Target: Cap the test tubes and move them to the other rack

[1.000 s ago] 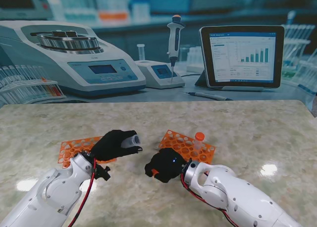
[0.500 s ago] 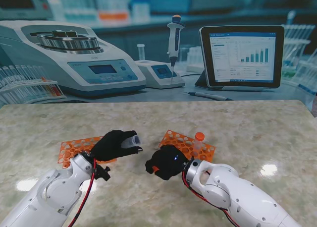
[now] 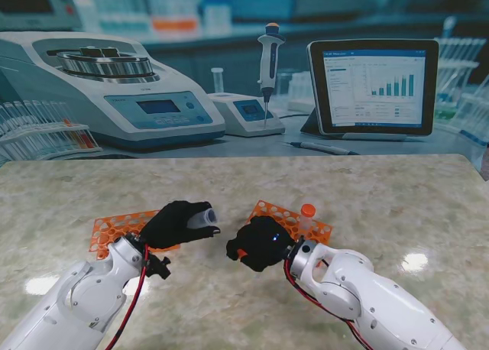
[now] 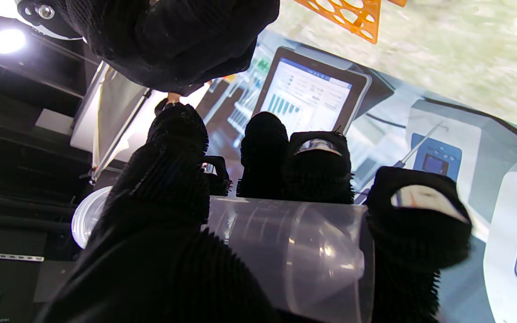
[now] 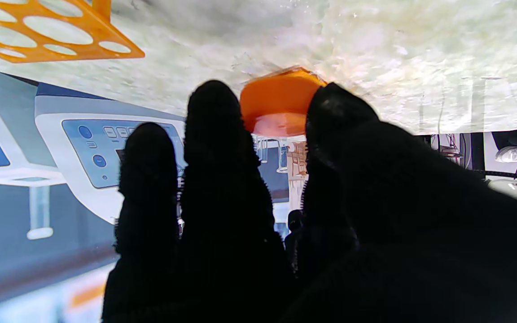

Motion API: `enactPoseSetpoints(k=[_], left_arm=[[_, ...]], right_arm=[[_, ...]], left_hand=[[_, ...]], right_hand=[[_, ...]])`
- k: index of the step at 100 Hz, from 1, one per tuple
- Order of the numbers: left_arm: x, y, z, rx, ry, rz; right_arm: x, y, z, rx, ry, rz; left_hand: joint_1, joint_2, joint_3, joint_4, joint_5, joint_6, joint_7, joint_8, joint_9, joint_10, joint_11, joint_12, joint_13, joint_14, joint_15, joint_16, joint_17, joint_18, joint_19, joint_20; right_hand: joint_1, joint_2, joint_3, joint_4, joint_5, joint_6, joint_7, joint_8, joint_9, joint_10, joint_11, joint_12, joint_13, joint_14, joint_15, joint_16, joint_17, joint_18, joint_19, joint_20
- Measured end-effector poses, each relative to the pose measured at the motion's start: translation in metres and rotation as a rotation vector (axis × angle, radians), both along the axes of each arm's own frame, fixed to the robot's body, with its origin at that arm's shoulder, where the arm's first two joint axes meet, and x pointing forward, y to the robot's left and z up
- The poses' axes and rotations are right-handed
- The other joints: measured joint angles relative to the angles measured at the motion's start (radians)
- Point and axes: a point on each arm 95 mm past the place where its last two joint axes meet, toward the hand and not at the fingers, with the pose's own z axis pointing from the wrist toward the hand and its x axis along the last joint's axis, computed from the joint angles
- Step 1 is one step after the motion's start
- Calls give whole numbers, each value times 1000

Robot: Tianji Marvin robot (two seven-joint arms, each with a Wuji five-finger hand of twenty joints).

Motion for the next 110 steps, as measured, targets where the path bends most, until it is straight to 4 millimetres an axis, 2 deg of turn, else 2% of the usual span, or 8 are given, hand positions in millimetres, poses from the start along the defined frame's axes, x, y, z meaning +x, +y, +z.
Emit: enactPoseSetpoints(k=[110], left_arm=[[0,-4,0,-1,4,-17]], right_arm=[[3,-21,42,105,-126,-77]], left_hand=[[0,0,0,0,0,0,0,0,0,0,0,0,0,0,-2,0,-1,0,0,0]], right_hand=[[0,0,0,0,0,-2,0,10,1,0,0,0,0,0,0,0,4,0,0,0]])
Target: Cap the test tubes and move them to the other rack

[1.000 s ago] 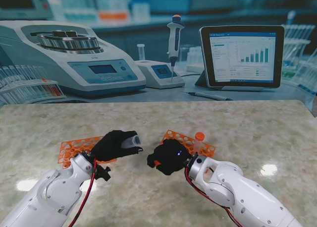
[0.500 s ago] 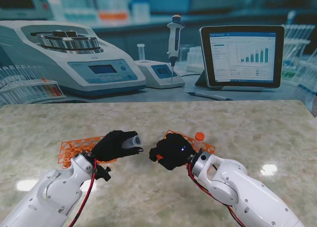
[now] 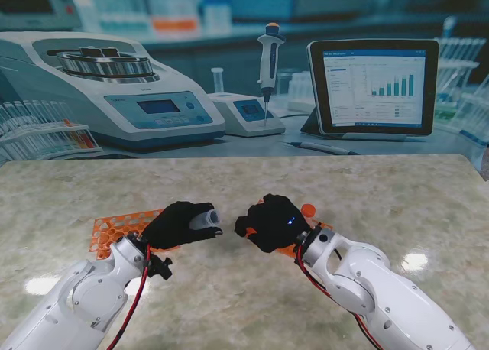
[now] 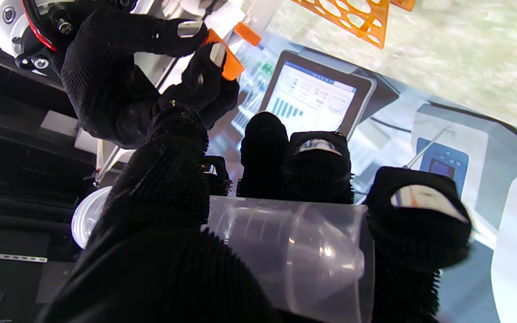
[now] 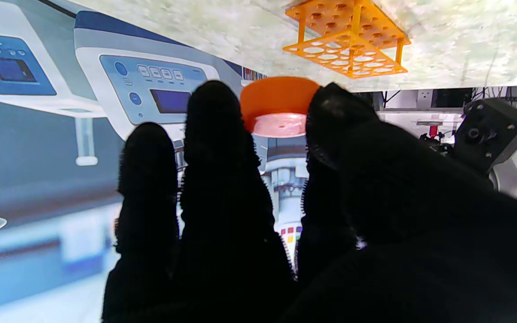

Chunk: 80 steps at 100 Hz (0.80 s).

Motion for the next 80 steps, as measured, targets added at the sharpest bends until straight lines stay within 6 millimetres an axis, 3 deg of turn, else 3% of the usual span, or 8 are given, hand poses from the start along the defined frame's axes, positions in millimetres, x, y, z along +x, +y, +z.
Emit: enactPoseSetpoints(k=[80], left_arm=[[-1,-6,-1,-4,6,-26]], right_arm=[[-5,-18,29,142,-56,-59]], left_hand=[[0,0,0,0,0,0,0,0,0,0,0,0,0,0,-1,0,-2,0,0,0]], right_hand=[[0,0,0,0,0,-1,0,1,0,0,0,0,1,0,0,0,6,0,0,0]])
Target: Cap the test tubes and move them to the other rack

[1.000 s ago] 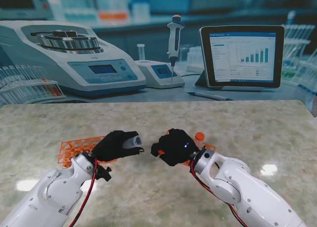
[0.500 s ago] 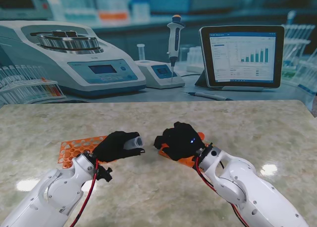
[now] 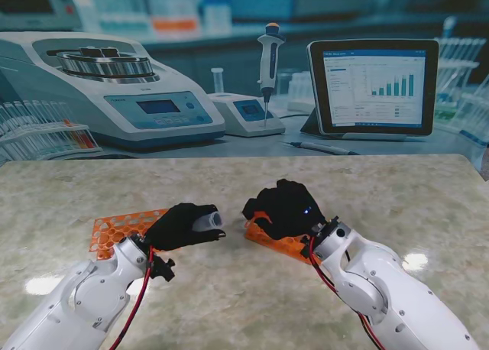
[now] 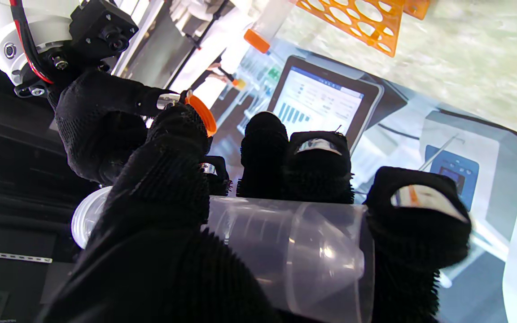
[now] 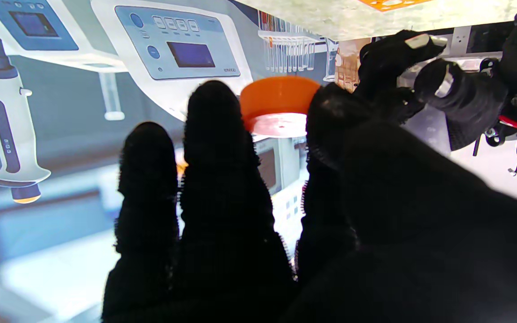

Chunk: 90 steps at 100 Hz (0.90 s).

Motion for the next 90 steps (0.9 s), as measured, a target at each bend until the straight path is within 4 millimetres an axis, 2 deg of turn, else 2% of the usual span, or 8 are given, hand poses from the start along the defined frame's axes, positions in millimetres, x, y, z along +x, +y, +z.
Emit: enactPoseSetpoints(k=[57,90], left_arm=[[2,-4,-2,-2,10,-18],[1,-5,-1,-4,8,-22]], right_arm=[[-2,-1,14,80,-27,-20],[-2,8,18,137,-7,-9]], left_hand=[[0,0,0,0,0,-1,0,0,0,0,0,0,0,0,-8,-2,-3,0,0,0],[0,0,0,0,0,-1,0,0,0,-1,0,-12,0,0,-10,-4,-3,0,0,0]], right_hand=[[0,0,0,0,0,0,0,0,0,0,0,0,0,0,0,0,4,0,0,0],[0,0,0,0,0,-1,0,0,0,0,0,0,1,0,1,0,4,0,0,0]])
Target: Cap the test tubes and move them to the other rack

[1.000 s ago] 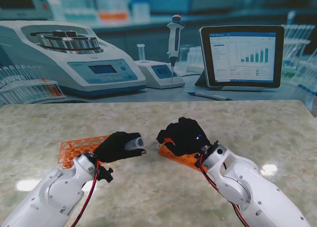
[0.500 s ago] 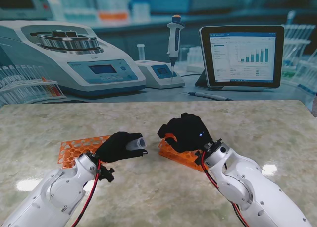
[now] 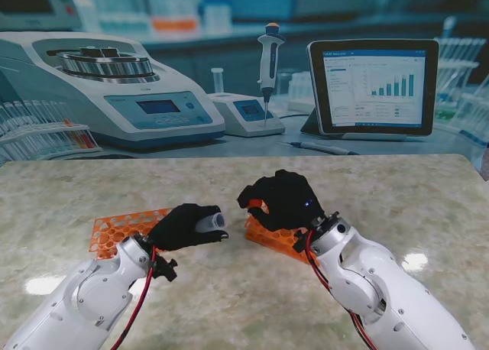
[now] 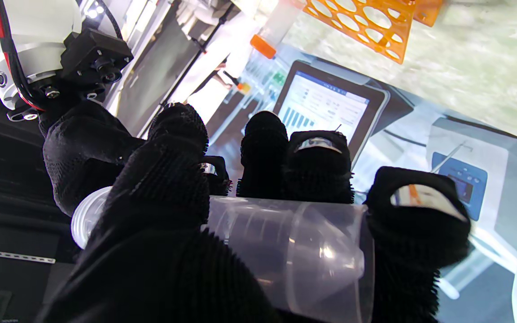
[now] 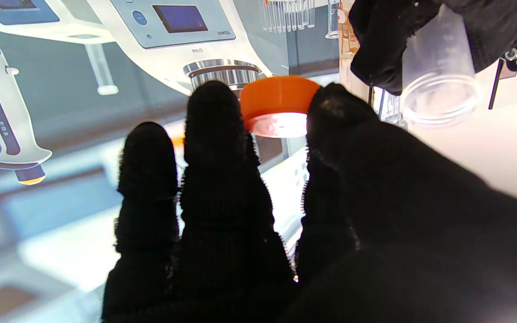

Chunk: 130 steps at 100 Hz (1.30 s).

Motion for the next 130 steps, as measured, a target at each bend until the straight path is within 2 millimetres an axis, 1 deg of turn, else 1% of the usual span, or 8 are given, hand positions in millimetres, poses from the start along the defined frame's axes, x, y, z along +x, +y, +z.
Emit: enactPoseSetpoints(k=[67,130], left_arm=[[-1,-1,0,-4,-4,-7],[-2,-1,1,-8,-10,-13]], right_arm=[[-6,23,8,124,13,28],[-5,31,2,128,36,34]], left_hand=[[0,0,0,0,0,0,0,0,0,0,-1,0,0,0,0,-6,-1,0,0,0],[0,0,0,0,0,-3,0,0,0,0,-1,0,0,0,0,-6,-2,0,0,0]], right_hand=[[0,-1,0,0,10,-1,-1,0,10,5,0,-1,12,0,6,0,5,0,0,0],[0,-1,0,0,10,-1,-1,0,10,5,0,-1,12,0,8,0,6,0,0,0]])
